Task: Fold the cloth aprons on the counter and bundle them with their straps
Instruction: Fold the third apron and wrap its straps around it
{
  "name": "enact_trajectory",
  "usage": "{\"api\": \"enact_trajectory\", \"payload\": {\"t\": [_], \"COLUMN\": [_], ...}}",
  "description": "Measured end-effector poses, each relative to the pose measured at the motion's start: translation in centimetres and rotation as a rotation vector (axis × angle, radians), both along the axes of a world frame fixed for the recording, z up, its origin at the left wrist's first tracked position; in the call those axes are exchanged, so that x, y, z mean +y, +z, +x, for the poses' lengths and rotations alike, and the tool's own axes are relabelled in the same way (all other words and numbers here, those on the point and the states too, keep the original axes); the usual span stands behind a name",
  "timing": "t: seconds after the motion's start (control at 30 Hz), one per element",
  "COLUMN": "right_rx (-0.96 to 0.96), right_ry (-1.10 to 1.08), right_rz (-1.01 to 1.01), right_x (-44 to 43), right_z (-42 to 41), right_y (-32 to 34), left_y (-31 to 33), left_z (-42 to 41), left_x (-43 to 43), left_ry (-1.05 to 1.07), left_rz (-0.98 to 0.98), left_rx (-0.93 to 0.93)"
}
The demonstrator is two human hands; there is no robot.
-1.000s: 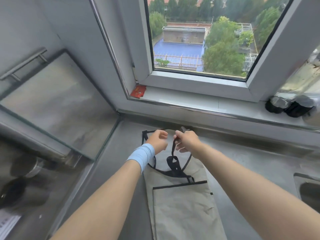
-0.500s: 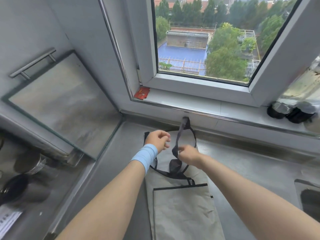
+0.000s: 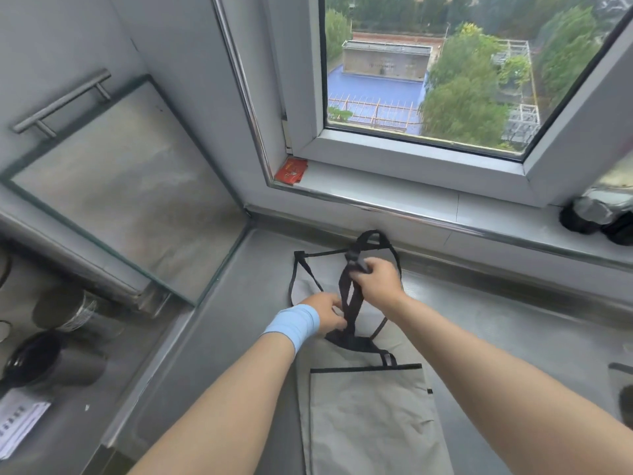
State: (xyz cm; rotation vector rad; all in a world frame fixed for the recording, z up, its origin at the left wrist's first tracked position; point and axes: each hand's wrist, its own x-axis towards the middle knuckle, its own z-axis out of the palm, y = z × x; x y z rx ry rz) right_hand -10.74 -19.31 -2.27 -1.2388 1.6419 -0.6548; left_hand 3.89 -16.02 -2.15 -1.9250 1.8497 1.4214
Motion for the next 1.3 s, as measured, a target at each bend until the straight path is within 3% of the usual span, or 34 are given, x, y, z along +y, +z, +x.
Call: {"api": "enact_trajectory", "payload": {"t": [0.17,0.23,0.3,0.37,0.4,0.5,0.7,0.87,0.97,1.07,1.13,1.2,1.23,1.3], "right_rx": [-0.377,-0.613,-0.725,-0.783,-0.811,-0.649,-0.077,0.039,0.041,0.186,0.105,-0.177,-0.333,-0.610], "right_ry": [-0.280,-0.328,-0.282,-0.257,-0.263,-0.298,-0.358,-0.332,-0.233,-0.027,-0.054,-0.273,-0.416,-0.614], "right_rz": [0.018,0.082,0.120,0.120,0.121,0.105,0.017,-0.011,0.013,0.124,0.249,0.310,0.281,0.161], "right_x": [-1.4,-1.3,-0.9,-0.7,-0.6,-1.0,-1.4,-1.1,-1.2,-1.1,-1.2,-1.9,-2.5,-3.5], "right_z": [-1.0,-1.2,-1.0,-0.7,-0.5,-0.5,-1.5,-1.9,-2.0,-2.8,-3.4,-3.7,-4.0,-4.4], "right_y": [2.6,3.4,4.1,4.5,4.9,5.5,3.7,3.8,4.3,3.8,3.6,4.5,4.8,5.7], "left_y": [2.5,3.1,3.4,3.5,3.5,3.6,5.8,7.9,8.8,9.1,9.6,9.9,10.0,9.9], "left_z": [1.0,1.1,0.7,-0.2,-0.5,-0.4,0.8,1.6,2.0,2.9,3.5,4.0,4.1,3.7], "left_x": [-2.2,-2.8,-2.7,-2.1,-1.8,-1.0,-2.7,-4.2,-5.2,-6.0,-6.6,-7.4,-7.8,-8.1], "left_ry": [0.024,0.064,0.174,0.227,0.157,-0.121,-0.199,-0.273,-0.376,-0.351,-0.282,0.011,0.249,0.755], "left_rz": [0.019,-0.094,-0.209,-0.105,-0.016,0.034,-0.270,-0.419,-0.563,-0.617,-0.664,-0.673,-0.652,-0.583], "left_rx": [-0.015,-0.013,0.087,0.219,0.190,-0.105,-0.299,-0.258,-0.372,-0.484,-0.586,-0.475,-0.288,0.253]}}
